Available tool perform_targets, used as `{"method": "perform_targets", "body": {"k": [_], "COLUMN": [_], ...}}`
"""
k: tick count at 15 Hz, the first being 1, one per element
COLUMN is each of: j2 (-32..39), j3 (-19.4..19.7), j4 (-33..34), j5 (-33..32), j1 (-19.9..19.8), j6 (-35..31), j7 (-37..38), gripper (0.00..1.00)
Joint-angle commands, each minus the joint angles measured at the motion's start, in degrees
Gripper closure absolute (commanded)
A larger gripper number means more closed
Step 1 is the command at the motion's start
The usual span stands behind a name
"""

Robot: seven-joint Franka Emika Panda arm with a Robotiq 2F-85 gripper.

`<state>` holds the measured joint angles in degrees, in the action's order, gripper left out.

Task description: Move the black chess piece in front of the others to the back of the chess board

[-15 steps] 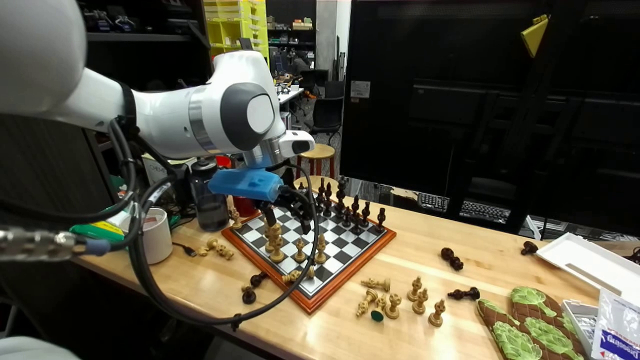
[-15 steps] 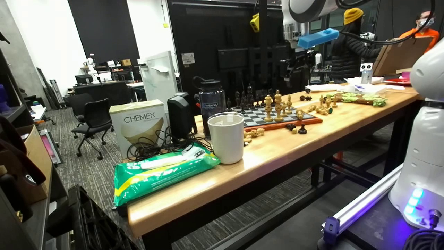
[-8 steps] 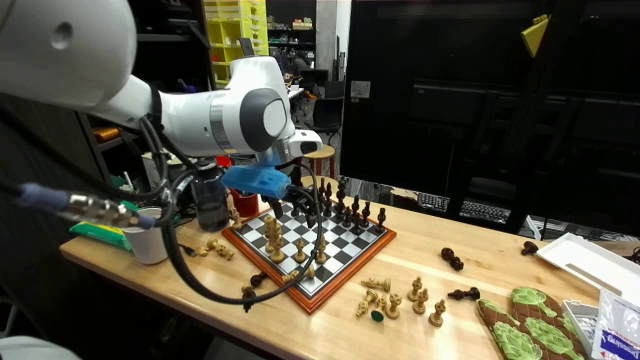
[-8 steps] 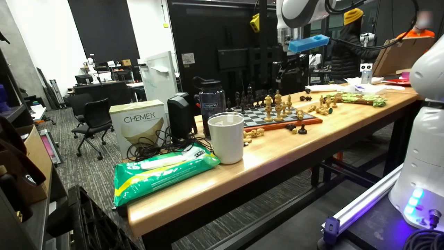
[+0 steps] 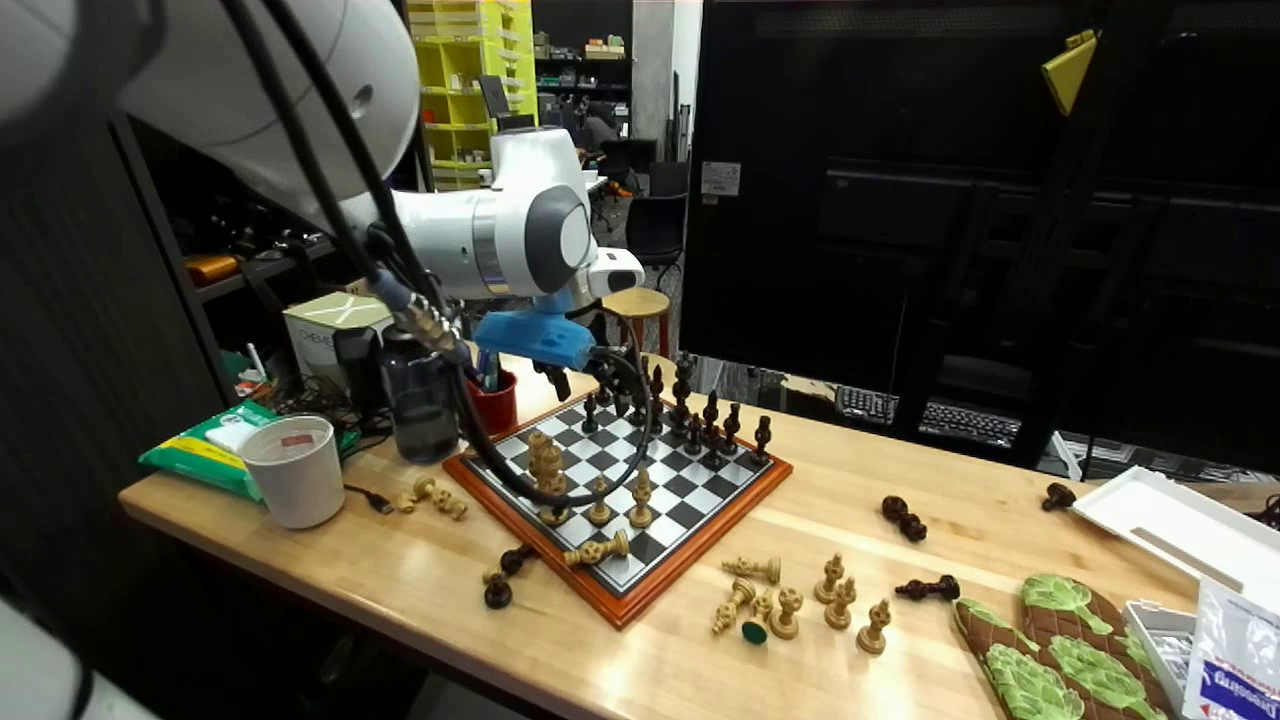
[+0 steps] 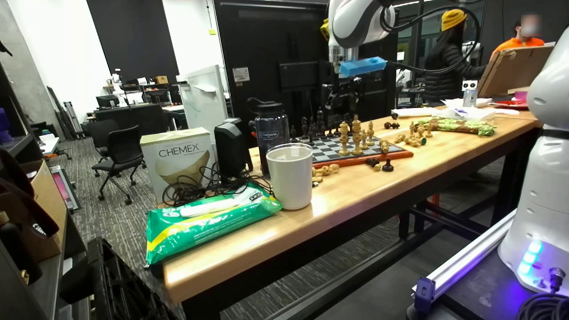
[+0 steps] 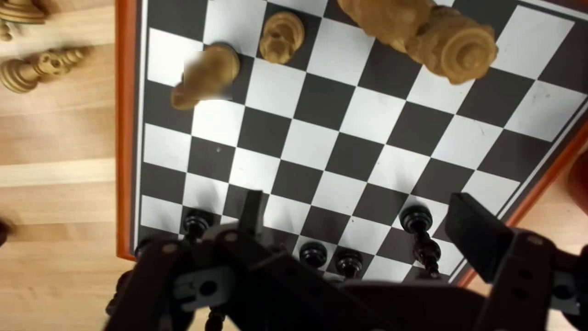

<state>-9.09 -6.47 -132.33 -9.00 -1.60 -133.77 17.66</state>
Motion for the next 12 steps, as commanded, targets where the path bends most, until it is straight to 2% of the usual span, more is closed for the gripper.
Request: {"method": "perform_targets", "body": {"k": [1, 5, 12], "j2": [1.06, 2.04, 5.89], "j3": [0.85, 0.93, 2.03], "j4": [1.04, 1.98, 5.38], "j5": [-0.1, -0.08, 2.81], "j1": [0.94, 1.04, 1.71], "j6": [0.07, 0.06, 0.21], "j7": [0.05, 0.05, -6.94], "gripper": [0.0, 0.0, 0.0]}}
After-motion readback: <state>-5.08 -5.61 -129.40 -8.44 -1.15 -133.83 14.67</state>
